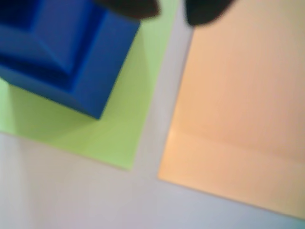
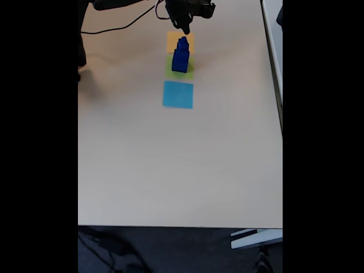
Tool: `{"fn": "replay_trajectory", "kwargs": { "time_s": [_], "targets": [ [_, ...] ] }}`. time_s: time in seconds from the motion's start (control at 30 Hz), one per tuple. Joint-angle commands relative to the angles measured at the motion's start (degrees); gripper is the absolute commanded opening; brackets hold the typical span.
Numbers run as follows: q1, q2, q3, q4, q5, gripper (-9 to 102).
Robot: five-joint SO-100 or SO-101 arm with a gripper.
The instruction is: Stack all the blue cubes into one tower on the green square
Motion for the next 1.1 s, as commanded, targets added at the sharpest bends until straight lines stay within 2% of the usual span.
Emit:
{"fn": "replay_trajectory", "kwargs": {
  "time_s": [0.0,1.07],
  "targets": [
    [0.44,2.90,-0.26,-0.88,0.70,0],
    [1.85,3.87,3.96,-3.25,-0.79,0]
  ]
}}
